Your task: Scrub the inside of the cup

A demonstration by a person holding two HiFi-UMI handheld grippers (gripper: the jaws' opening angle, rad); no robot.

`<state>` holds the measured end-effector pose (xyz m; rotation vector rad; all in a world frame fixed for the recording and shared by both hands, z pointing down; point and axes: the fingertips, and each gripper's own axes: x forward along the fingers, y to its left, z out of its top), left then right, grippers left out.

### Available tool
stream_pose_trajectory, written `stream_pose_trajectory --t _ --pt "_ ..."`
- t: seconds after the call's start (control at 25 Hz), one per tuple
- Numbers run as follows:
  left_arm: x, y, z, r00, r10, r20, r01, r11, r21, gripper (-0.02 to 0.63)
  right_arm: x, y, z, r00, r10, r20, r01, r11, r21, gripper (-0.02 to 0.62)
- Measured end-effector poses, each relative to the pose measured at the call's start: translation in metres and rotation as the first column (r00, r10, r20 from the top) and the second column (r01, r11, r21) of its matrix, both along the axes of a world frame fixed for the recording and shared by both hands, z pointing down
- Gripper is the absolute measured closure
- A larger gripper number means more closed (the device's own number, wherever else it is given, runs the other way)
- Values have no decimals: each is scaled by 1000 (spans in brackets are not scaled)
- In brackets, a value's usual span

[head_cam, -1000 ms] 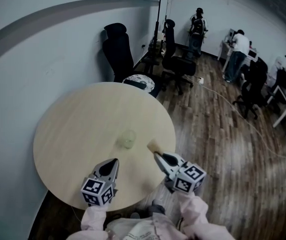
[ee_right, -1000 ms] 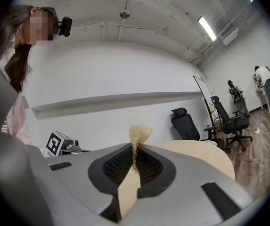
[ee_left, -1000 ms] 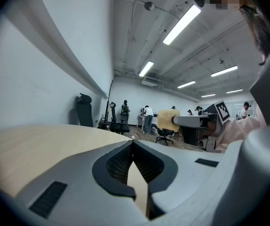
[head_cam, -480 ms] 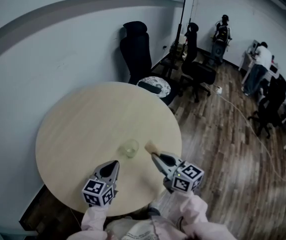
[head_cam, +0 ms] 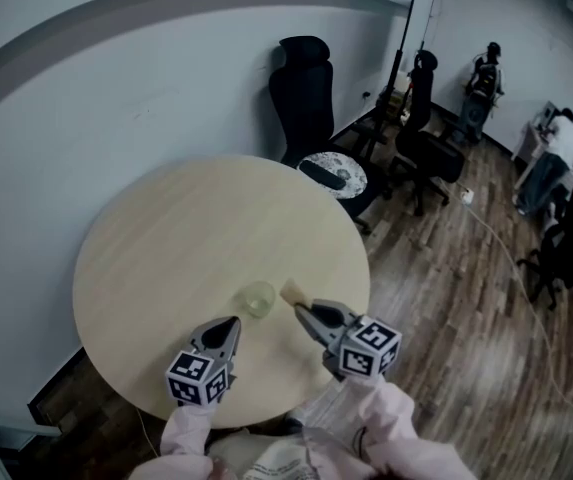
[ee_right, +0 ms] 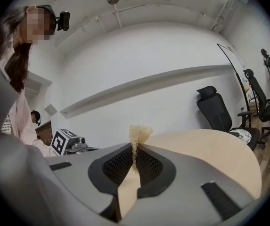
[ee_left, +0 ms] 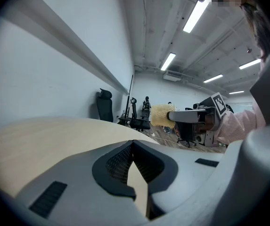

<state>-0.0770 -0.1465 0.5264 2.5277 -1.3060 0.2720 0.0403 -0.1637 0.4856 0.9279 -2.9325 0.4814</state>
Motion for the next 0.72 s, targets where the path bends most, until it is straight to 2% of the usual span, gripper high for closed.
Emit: stream_pose_trajectory --t 0.44,0.72 --pt "11 -7 12 993 -121 18 121 992 -25 603 -11 -17 14 981 -188 -55 187 982 -18 568" --pt "11 -14 26 988 -150 39 152 987 -52 585 -29 -31 22 960 -262 -100 261 965 -22 568"
